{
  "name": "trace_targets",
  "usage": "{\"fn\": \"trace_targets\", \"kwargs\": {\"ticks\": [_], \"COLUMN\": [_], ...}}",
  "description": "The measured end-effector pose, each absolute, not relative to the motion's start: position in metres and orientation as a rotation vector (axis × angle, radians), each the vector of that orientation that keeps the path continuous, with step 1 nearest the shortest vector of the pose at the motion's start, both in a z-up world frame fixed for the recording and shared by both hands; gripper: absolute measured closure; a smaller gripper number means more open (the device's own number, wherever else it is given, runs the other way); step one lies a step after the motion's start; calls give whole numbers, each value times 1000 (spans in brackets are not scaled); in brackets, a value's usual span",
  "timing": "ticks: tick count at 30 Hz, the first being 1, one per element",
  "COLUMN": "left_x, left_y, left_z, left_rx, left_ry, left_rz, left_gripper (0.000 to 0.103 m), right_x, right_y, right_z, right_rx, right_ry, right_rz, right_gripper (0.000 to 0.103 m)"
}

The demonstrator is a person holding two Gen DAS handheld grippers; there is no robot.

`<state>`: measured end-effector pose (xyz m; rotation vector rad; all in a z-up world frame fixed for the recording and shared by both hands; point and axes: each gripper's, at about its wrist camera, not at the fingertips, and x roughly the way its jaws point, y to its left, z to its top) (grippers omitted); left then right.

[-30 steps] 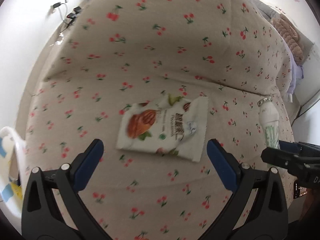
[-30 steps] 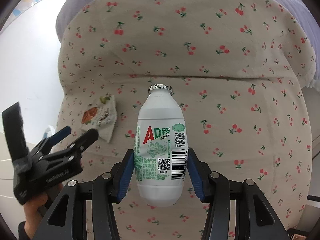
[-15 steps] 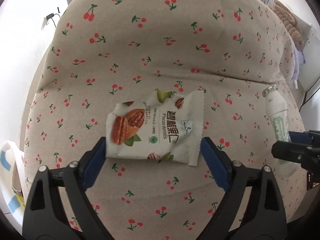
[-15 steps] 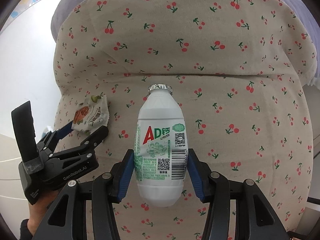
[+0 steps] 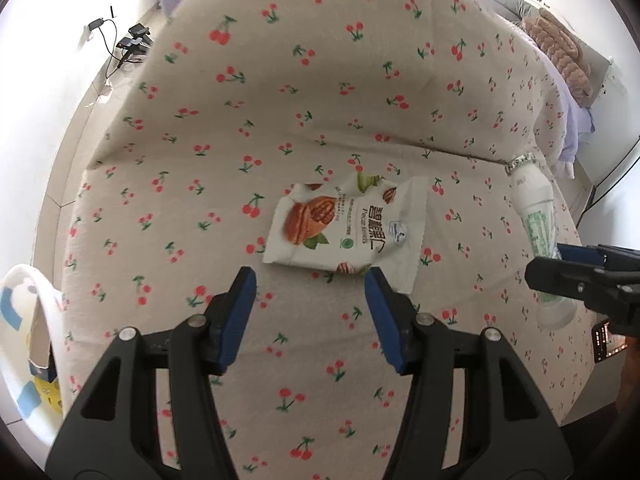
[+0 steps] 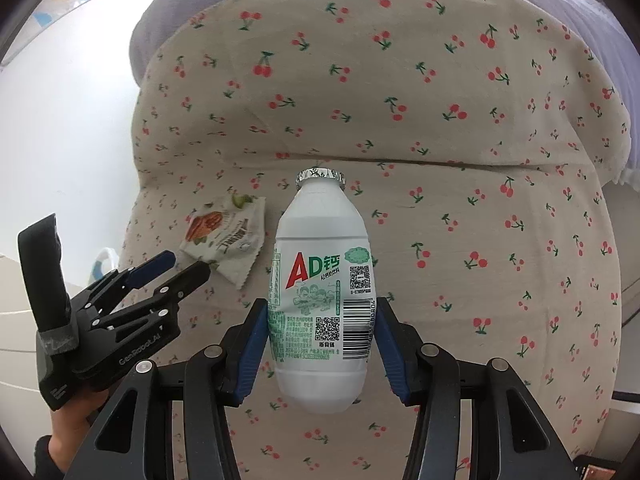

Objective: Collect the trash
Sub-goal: 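Grasp the pecan snack packet with the left gripper while the right holds the bottle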

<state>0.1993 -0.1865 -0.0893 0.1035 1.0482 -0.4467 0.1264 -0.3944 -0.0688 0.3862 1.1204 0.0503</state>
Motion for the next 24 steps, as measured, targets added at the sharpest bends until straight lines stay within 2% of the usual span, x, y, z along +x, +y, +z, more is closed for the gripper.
{"fn": "trace_targets", "kwargs": {"ticks": [2, 3, 5, 11, 13, 15, 19, 21, 24], "left_x": [196, 195, 196, 212, 222, 230, 229, 223, 217], "left_y": [-180, -179, -170, -181, -186, -190, -204, -212, -213], "left_z": [-84, -82, -78, -86, -91, -98, -103, -104, -102], "left_rx": [95, 92, 76, 45, 17, 2, 100, 162, 172], "left_ry": [1031, 1025, 1005, 988, 987, 1005, 972, 957, 969], "left_rz": [-440, -434, -410, -399, -395, -394, -372, -369, -384], "left_gripper": [42, 30, 13, 13, 19, 39, 59, 77, 89], "right_x": [125, 124, 124, 127, 128, 131, 135, 136, 137], "right_y": [-391, -390, -388, -387, -390, -394, -399, -398, -396], "right_z": [-66, -64, -61, -64, -69, -72, -77, -79, -77], "right_rx": [389, 393, 401, 393, 390, 392, 393, 394, 389], "right_ry": [1114, 1110, 1102, 1110, 1122, 1129, 1139, 1143, 1136], "right_rz": [53, 53, 54, 50, 41, 29, 18, 19, 23], "right_gripper": [50, 50, 50, 50, 50, 50, 50, 50, 50]}}
